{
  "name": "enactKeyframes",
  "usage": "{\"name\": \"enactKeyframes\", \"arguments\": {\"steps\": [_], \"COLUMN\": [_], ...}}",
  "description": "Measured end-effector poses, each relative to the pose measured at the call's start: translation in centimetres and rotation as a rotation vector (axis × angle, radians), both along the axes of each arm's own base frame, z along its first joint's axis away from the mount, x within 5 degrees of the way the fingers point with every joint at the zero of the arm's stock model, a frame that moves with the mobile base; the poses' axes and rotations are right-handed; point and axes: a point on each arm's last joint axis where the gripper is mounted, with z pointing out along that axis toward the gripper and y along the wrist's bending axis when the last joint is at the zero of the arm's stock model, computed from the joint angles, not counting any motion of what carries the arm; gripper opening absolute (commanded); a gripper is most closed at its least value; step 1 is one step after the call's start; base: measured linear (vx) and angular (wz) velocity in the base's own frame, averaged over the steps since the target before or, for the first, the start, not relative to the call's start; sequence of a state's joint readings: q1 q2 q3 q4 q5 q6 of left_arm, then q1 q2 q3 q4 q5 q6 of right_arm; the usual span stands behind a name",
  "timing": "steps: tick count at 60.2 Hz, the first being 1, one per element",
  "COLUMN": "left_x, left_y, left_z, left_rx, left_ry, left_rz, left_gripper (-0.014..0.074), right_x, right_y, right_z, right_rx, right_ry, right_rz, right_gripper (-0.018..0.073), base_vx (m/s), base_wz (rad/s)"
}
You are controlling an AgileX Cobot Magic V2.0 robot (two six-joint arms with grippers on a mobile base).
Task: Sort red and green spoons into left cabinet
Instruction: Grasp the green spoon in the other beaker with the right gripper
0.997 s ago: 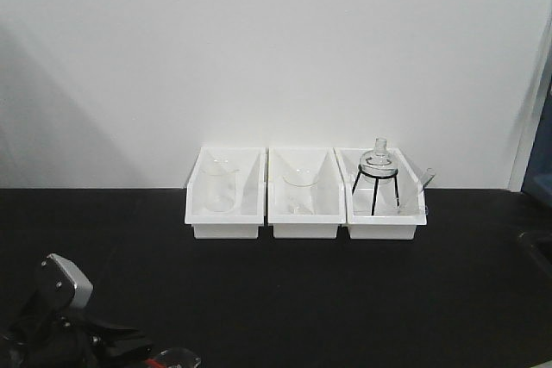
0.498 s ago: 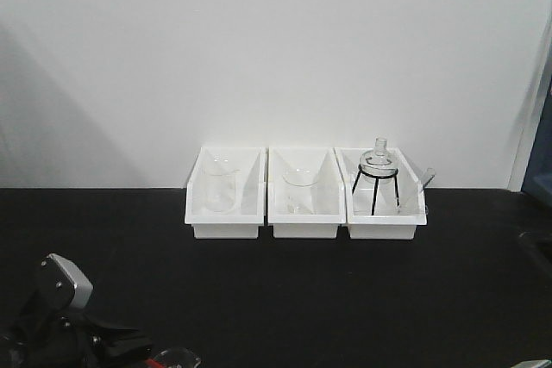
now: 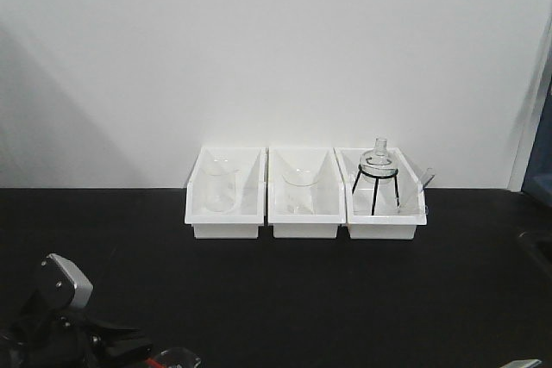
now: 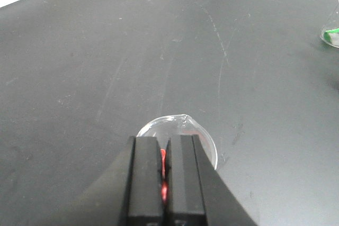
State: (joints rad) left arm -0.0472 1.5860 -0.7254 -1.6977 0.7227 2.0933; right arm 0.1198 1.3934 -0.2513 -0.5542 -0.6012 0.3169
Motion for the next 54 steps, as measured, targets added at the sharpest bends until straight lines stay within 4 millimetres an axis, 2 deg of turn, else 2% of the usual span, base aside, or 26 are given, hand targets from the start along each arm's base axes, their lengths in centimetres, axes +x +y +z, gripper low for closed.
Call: {"name": "enactKeyframes", "arguments": {"steps": [8,14,31,54], "left_x": [0.0,0.0,0.0,0.0], "left_y": [0.0,0.0,0.0,0.0], "left_z": [0.0,0.0,0.0,0.0], "left_rx": [0.0,0.0,0.0,0.0], "left_ry": [0.0,0.0,0.0,0.0], "left_rz": [0.0,0.0,0.0,0.0], "left_gripper": [-0.0003,-0.0003,-0.0003,-0.0003], "right_x": [0.2,0.34,0.54,0.67], "right_y": [0.07,0.08,0.03,0.03], "right_z": [-0.3,-0.47,-0.31,-0.18], "right_rx": [0.003,0.011,0.034,0.04], "right_ry": [-0.004,-0.006,-0.021,-0.029], "right_rz": [0.004,-0.001,-0.023,-0.026], "right_gripper": [0.0475,0.0396,-0.0015,-0.0008], "base_vx": [0.0,0.0,0.0,0.0], "base_wz": [0.0,0.0,0.0,0.0]}}
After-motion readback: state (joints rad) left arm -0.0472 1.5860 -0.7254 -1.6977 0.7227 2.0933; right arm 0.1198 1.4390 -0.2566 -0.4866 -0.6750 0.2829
